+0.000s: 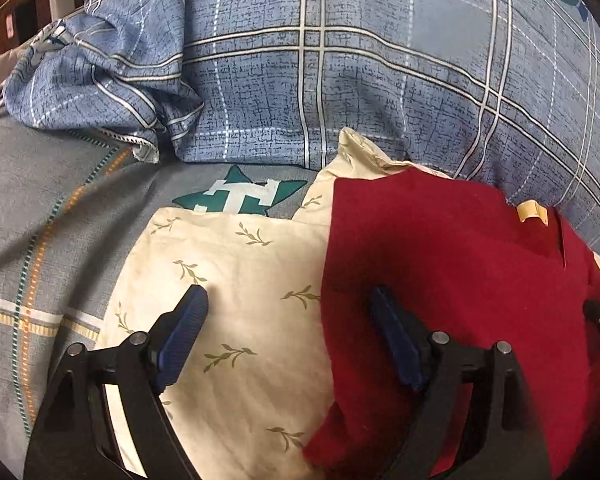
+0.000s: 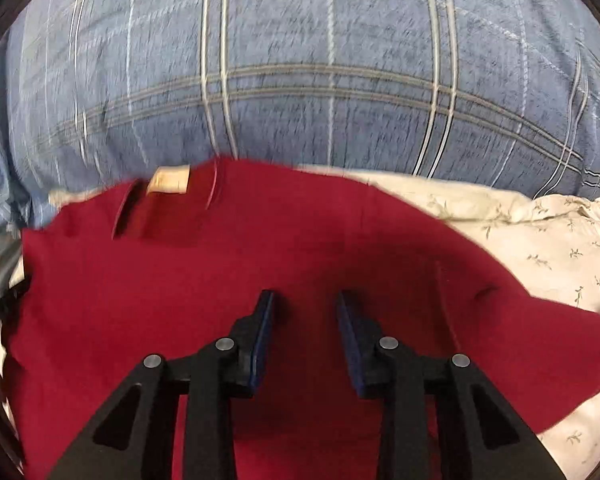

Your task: Fold small clothes

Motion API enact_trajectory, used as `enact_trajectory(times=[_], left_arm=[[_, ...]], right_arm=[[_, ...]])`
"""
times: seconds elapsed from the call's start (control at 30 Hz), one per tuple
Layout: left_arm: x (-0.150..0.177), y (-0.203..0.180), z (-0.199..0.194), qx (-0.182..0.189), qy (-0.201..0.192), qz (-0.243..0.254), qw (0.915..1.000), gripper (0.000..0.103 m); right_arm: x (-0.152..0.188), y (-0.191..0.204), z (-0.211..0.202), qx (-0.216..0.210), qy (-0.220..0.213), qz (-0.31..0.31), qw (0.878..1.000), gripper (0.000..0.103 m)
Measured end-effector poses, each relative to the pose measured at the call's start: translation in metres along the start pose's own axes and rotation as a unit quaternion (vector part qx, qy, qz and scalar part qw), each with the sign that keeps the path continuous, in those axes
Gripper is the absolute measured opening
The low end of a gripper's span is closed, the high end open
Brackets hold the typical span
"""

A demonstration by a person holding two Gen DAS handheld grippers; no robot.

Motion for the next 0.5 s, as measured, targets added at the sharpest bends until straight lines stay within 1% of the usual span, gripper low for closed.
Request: enact_trajectory(times=[0.03,0.1,0.2,0.23,0.27,0.3,0.37,0.4,0.47,0.5], left_arm=[[-0.001,0.001,-0.004,-0.002,-0.003,0.005,1.0000,0.084],[0.000,0.001,-0.012,-0.004,-0.011,0.013,0.9998,0.084],[0.004,-0.002,-0.026,0.008,-0.017,0.011,0.9998,0.084],[0.006,-0.003,-0.030,0.009,-0.021,0.010,0.9997,0.084],[0.007,-0.004,-0.034,0.008,-0.024,0.010,0.9996,0.084],[0.008,-0.006,-0.038,0.008,-0.027,0.012,0.9995,0.084],[0.010,-0.011,-0.047,0.010,-0.032,0.017,0.9993,0.084],[0.011,-0.014,-0.052,0.011,-0.035,0.021,0.9991,0.084],[0.014,-0.021,-0.058,0.013,-0.041,0.029,0.9987,0.084],[0.014,-0.024,-0.061,0.015,-0.043,0.034,0.9984,0.084]], right_arm=[[0.001,0.002,-0.008,-0.005,-0.002,0.001,1.000,0.036],[0.004,0.006,-0.026,-0.019,-0.012,-0.006,1.000,0.036],[0.017,0.002,-0.045,-0.008,-0.020,-0.015,1.000,0.044],[0.021,-0.001,-0.044,-0.003,-0.015,-0.014,1.000,0.048],[0.026,-0.004,-0.040,0.003,-0.005,-0.012,1.000,0.048],[0.034,-0.007,-0.030,0.007,0.014,-0.011,1.000,0.048],[0.034,-0.005,-0.034,0.011,0.001,-0.024,1.000,0.049],[0.030,-0.001,-0.035,0.013,0.006,-0.027,1.000,0.049],[0.029,0.001,-0.048,-0.006,0.008,-0.018,1.000,0.049],[0.028,-0.002,-0.059,-0.018,0.001,-0.005,1.000,0.050]])
Point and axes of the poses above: each gripper's, at about its wrist camera, not at the fingertips, and z roughly the way its jaws point, y to its left, x to its underside, the point moved 10 cm from there along z, roughly the way its jaws point, and after that the axes turned 3 degrees about -y, right-handed, at the moved point
